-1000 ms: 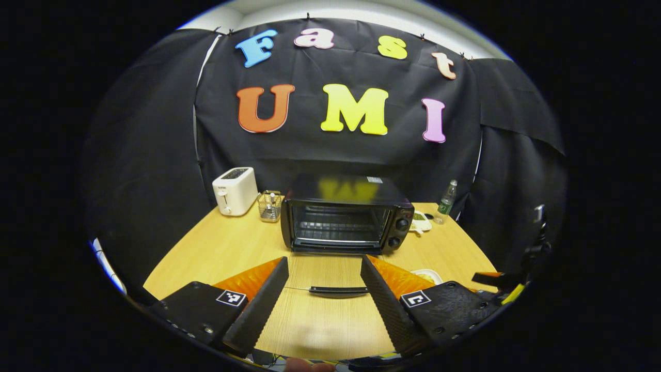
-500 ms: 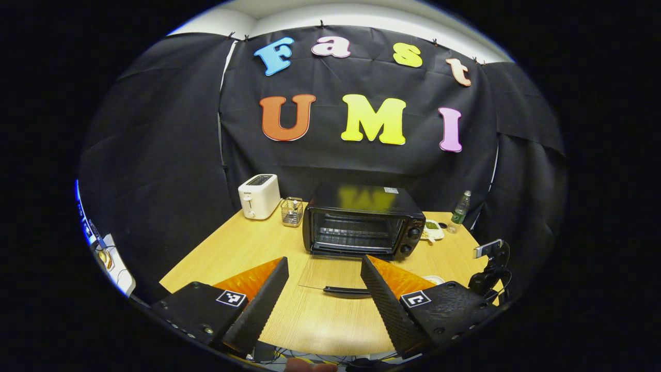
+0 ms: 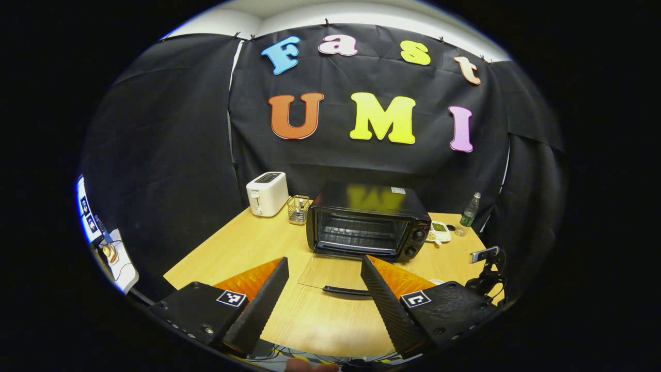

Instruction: Open the electric oven with the left hand, put the food in, and close the electric oven.

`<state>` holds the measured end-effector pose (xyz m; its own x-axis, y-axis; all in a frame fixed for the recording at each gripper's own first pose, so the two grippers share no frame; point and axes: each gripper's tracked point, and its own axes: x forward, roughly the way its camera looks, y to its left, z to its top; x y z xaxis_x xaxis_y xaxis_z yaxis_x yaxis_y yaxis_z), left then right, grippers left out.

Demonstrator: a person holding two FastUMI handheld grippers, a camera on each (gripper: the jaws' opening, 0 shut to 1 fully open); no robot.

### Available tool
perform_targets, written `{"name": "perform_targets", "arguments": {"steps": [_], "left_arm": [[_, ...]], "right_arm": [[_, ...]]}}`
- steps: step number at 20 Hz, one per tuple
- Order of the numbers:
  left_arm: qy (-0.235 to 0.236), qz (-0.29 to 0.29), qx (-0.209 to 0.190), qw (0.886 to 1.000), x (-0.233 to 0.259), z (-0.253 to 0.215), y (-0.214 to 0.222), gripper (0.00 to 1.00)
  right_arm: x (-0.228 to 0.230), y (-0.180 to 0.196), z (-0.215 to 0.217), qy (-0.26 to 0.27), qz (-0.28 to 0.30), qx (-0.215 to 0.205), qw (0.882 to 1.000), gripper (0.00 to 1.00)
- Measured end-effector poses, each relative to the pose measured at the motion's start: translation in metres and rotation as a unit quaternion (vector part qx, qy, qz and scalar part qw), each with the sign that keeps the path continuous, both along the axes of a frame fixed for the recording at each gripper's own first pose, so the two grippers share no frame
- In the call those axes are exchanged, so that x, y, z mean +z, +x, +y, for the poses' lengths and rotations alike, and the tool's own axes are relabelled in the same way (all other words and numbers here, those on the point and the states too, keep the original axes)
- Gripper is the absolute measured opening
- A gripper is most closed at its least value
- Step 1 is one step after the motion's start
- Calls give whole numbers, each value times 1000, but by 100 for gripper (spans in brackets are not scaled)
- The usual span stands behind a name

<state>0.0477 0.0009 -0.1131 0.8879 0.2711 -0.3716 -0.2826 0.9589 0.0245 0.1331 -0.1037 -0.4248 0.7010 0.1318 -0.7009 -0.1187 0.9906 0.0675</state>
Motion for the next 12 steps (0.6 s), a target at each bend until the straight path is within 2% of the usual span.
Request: {"name": "perform_targets", "arguments": {"steps": [6, 12], "left_arm": [[-4, -4, -43, 999, 7, 8, 13, 93], [-6, -7, -89, 996, 11, 46, 12, 93]], "right_arm": [[36, -16, 16, 74, 2, -77, 994, 60], [73, -26, 98, 172, -13, -137, 975, 59]]}}
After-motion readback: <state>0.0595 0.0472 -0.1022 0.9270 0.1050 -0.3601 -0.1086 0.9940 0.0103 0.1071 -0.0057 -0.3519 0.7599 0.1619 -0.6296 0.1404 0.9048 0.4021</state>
